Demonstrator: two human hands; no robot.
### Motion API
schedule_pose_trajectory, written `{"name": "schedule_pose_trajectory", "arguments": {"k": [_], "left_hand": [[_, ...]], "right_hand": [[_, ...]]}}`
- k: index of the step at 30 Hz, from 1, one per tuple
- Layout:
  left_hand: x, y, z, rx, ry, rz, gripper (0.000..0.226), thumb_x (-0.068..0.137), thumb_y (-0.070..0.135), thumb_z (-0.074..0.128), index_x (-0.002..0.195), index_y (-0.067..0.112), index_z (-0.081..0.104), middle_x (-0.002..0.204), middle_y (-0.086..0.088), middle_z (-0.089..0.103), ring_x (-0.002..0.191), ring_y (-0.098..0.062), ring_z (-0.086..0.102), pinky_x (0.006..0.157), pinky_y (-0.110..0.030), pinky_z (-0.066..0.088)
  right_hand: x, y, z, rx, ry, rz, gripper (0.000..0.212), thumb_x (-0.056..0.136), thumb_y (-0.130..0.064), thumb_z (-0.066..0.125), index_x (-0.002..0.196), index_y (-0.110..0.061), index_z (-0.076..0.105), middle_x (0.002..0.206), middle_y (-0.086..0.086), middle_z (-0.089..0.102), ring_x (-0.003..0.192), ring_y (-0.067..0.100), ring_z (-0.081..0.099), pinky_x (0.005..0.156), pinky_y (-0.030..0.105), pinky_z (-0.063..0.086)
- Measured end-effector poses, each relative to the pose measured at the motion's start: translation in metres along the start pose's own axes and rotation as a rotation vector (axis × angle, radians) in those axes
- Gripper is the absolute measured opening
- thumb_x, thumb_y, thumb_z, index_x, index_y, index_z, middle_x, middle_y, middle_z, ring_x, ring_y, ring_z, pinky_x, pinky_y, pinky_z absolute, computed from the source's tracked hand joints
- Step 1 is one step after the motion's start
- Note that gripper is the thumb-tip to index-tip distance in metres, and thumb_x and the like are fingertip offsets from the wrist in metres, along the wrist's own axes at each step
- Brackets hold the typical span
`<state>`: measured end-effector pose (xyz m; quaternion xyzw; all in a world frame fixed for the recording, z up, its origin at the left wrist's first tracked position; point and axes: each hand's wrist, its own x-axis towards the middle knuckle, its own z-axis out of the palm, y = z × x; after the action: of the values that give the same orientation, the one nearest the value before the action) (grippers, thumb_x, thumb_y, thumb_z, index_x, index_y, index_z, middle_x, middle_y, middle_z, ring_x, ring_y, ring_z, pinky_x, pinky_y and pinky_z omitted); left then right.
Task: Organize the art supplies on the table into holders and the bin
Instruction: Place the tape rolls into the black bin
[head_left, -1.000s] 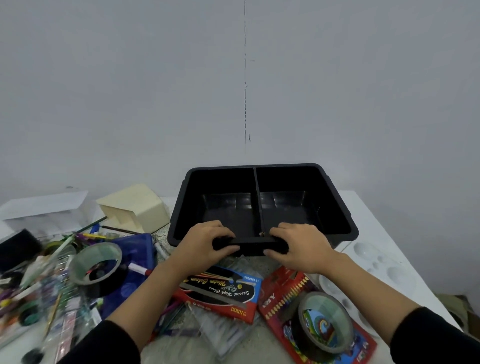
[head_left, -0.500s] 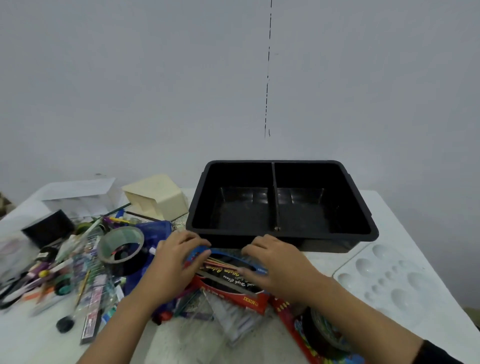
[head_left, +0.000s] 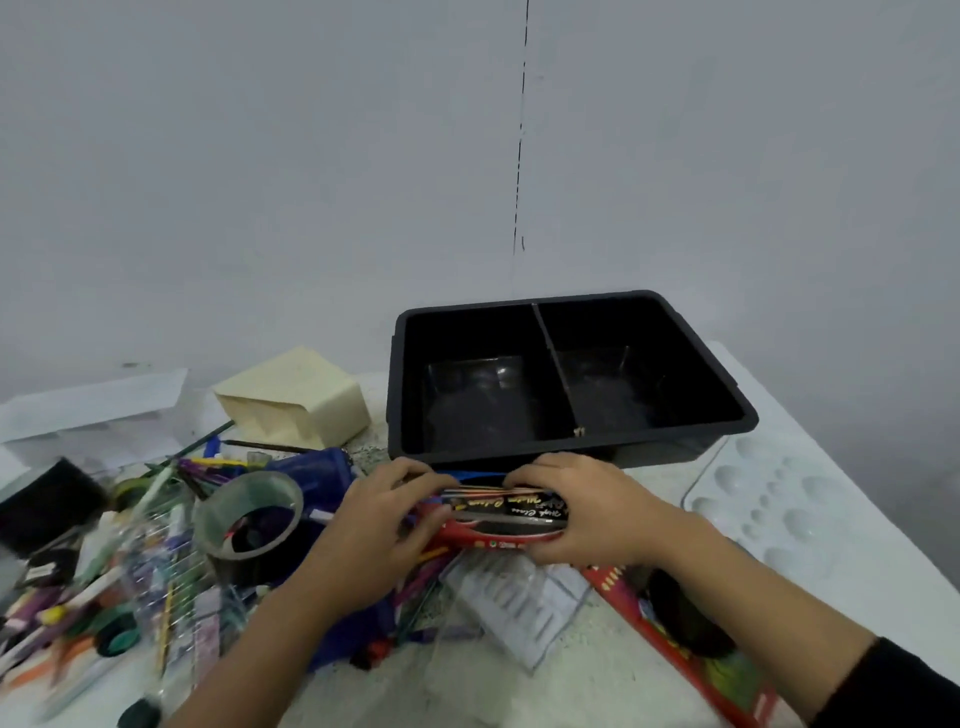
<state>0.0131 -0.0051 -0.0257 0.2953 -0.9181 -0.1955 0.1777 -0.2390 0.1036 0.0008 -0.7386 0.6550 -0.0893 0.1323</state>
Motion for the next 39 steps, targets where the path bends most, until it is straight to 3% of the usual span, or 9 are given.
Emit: {"name": "schedule_pose_trajectory", "arguments": {"k": [4,8,12,18,23,25,29,35,39], "left_hand": [[0.005,0.007,-0.001,-0.103,0.034,0.004,0.037,0.097,0.053,0.047,0.126,0.035,0.059,0.113,0.024,0.052,0.103,0.001,0.055,0.084,-0.022,0.051],[0.007,0.015,0.011,-0.145,-0.017,0.001,0.028,0.097,0.055,0.048,0.115,0.039,0.062,0.101,0.023,0.057,0.093,0.002,0.058,0.079,-0.027,0.053],[0.008,0.028,0.036,-0.035,-0.155,-0.008,0.057,0.091,0.078,0.032,0.127,0.044,0.060,0.116,0.026,0.052,0.109,0.003,0.049,0.094,-0.031,0.048],[0.002,0.060,0.060,0.235,-0.201,-0.169,0.089,0.071,0.095,0.038,0.146,0.046,0.039,0.144,0.013,0.044,0.131,-0.010,0.039,0.108,-0.035,0.034],[-0.003,0.069,0.064,0.286,-0.163,-0.218,0.092,0.065,0.086,0.049,0.146,0.044,0.039,0.144,0.013,0.045,0.132,-0.011,0.039,0.109,-0.039,0.026],[-0.003,0.071,0.062,0.224,-0.148,-0.233,0.088,0.064,0.079,0.052,0.142,0.040,0.047,0.138,0.012,0.050,0.128,-0.012,0.045,0.107,-0.036,0.032],[-0.004,0.074,0.053,0.062,-0.082,-0.250,0.079,0.060,0.069,0.061,0.129,0.032,0.063,0.120,0.009,0.059,0.110,-0.011,0.051,0.090,-0.023,0.038],[-0.017,0.057,0.028,0.101,-0.085,-0.333,0.081,0.063,0.065,0.068,0.136,0.033,0.058,0.133,0.010,0.052,0.124,-0.012,0.044,0.101,-0.025,0.038],[-0.033,0.042,0.015,0.107,-0.081,-0.376,0.080,0.062,0.063,0.066,0.137,0.038,0.055,0.135,0.011,0.049,0.122,-0.011,0.039,0.097,-0.023,0.035]], "right_hand": [[-0.026,0.021,-0.020,0.005,0.014,0.095,0.067,0.066,-0.056,0.068,0.130,-0.042,0.052,0.116,-0.025,0.058,0.106,0.000,0.054,0.089,0.027,0.050],[-0.052,0.050,-0.035,-0.011,-0.004,0.157,0.065,0.067,-0.051,0.071,0.129,-0.039,0.056,0.119,-0.026,0.057,0.108,-0.002,0.054,0.093,0.025,0.048],[-0.072,0.079,-0.041,0.070,-0.003,0.196,0.054,0.069,-0.046,0.076,0.121,-0.037,0.062,0.114,-0.024,0.062,0.104,-0.003,0.058,0.090,0.025,0.051],[-0.086,0.112,-0.042,0.195,0.021,0.193,0.045,0.071,-0.047,0.073,0.114,-0.036,0.065,0.112,-0.021,0.065,0.101,-0.002,0.063,0.087,0.027,0.055],[-0.087,0.120,-0.034,0.242,0.011,0.166,0.036,0.076,-0.041,0.073,0.111,-0.033,0.070,0.108,-0.018,0.070,0.097,-0.001,0.066,0.084,0.030,0.056],[-0.087,0.121,-0.034,0.253,0.018,0.164,0.035,0.079,-0.033,0.076,0.114,-0.031,0.072,0.116,-0.016,0.070,0.102,-0.004,0.063,0.088,0.024,0.054],[-0.087,0.121,-0.037,0.202,0.108,0.162,0.031,0.085,-0.021,0.073,0.116,-0.024,0.074,0.130,-0.010,0.064,0.113,-0.009,0.052,0.092,0.013,0.042],[-0.078,0.086,-0.037,0.244,0.293,0.070,0.017,0.095,-0.020,0.065,0.109,-0.021,0.075,0.104,-0.015,0.071,0.096,-0.002,0.063,0.086,0.022,0.053],[-0.061,0.043,-0.022,0.181,0.174,-0.156,0.017,0.096,-0.024,0.061,0.106,-0.021,0.073,0.098,-0.014,0.068,0.090,0.001,0.061,0.082,0.022,0.051]]}}
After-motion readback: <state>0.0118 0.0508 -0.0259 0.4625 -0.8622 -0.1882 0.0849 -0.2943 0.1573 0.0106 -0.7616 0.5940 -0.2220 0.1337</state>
